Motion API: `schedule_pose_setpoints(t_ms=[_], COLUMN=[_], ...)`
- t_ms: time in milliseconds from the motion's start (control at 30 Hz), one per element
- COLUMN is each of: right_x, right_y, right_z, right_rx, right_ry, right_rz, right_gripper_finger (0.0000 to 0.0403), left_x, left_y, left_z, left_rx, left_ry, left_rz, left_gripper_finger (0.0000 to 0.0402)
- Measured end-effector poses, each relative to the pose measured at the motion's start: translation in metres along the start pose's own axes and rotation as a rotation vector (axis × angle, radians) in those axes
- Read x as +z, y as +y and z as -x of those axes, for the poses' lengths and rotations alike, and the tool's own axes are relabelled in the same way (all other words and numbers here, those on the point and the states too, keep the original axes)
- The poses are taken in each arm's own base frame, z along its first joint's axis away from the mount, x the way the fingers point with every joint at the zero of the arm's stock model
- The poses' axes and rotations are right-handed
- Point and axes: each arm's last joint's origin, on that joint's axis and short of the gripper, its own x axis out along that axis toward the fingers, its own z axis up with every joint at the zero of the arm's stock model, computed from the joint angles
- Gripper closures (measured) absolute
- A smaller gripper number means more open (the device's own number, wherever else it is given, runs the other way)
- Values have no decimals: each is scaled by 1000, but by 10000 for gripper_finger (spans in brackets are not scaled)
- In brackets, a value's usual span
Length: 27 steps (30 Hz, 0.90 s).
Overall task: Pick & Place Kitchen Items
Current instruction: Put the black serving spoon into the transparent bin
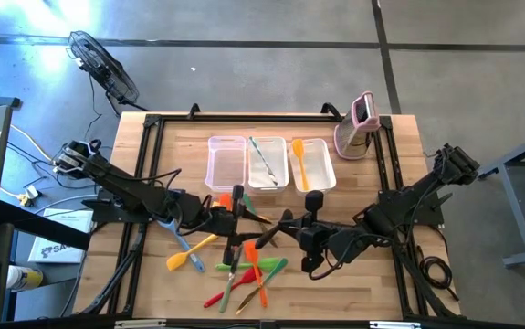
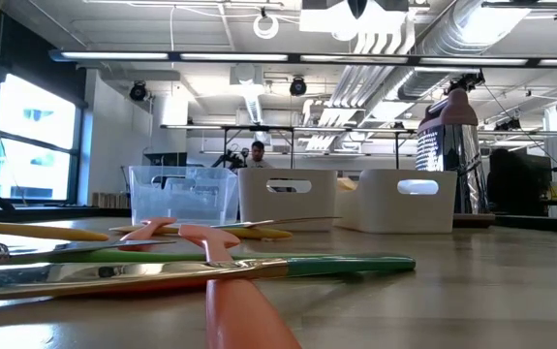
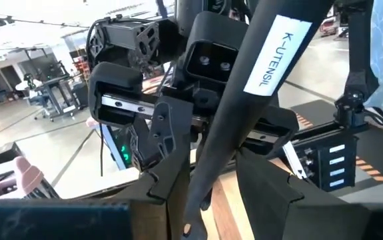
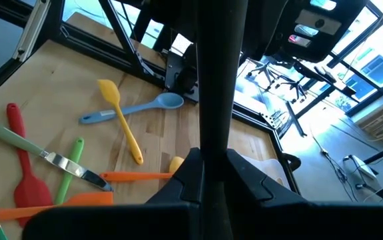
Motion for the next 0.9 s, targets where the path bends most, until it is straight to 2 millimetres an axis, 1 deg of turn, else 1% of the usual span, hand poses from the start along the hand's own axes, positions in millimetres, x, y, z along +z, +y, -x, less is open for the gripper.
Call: schedule_pose_setpoints(t_ms=[267,400,467,600,667,900], right_x=[0,-2,-2,-3,-3,-4], right_y=[-1,-2,-2,-4,-4,-4], right_z=[-1,-2,-3,-4,-5,-5], right_rx=[2,6,3,12,16,13], right_ry=[3,11,16,16,19,29], right_rz=[0,-4,-10,-19,-20,-18], right_gripper_finger=[383,383,383,383,383,383], left_x=[-3,-7,-8,-8,-8,-7], left_y=[-5,-2,3,5,8,8], left_z=[-5,-10,-13,-14,-15,-15], left_rx=[-70,-68,-50,-77,-67,-68], left_ry=[-25,-14,-23,-35,-36,-52], left_rz=[-28,-29,-25,-16,-16,-14], left_gripper_finger=[281,281,281,281,281,281])
